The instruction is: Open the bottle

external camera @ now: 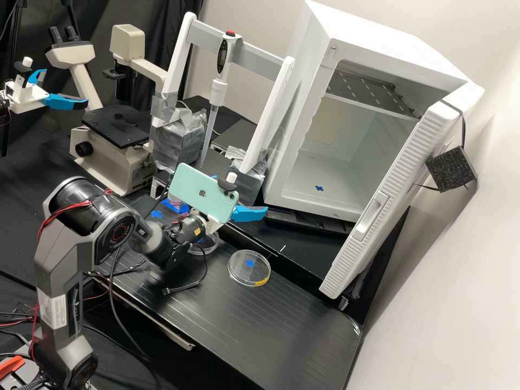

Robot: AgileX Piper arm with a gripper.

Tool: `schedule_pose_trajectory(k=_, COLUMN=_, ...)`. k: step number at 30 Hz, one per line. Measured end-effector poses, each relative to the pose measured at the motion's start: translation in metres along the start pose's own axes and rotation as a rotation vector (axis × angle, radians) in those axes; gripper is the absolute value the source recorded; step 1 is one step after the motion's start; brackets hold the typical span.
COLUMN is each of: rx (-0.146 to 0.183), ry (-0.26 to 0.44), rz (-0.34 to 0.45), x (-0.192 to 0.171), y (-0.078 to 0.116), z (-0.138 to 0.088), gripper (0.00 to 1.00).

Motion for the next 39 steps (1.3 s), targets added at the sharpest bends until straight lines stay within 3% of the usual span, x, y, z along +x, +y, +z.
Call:
schedule_pose_trajectory(k=13, rx=0.003, ry=0.007, rz=0.009, x=-0.01, y=0.004, z=-0.002, gripper=1.0)
schedule_pose_trajectory(k=21, rx=0.008, ry=0.156, rz=0.057, x=-0.049, y=0.009, z=-0.028, gripper=1.0)
schedule_pose_trajectory(k=24, rx=0.007, ry=0.229, rz=0.036, x=-0.06, y=-0.001, z=-0.04, gripper=1.0)
schedule_pose_trajectory(k=29, rx=-0.042, ry=0.29, rz=-0.051, x=-0.071, y=-0.028, z=-0.052, gripper=1.0)
schedule_pose_trajectory(k=35, rx=-0.077, ry=0.289, rz=-0.12, x=-0.072, y=-0.051, z=-0.052, gripper=1.0)
schedule_pose_trajectory(k=39, rx=-0.082, ry=0.255, rz=-0.142, x=-0.069, y=-0.06, z=-0.047, gripper=1.0)
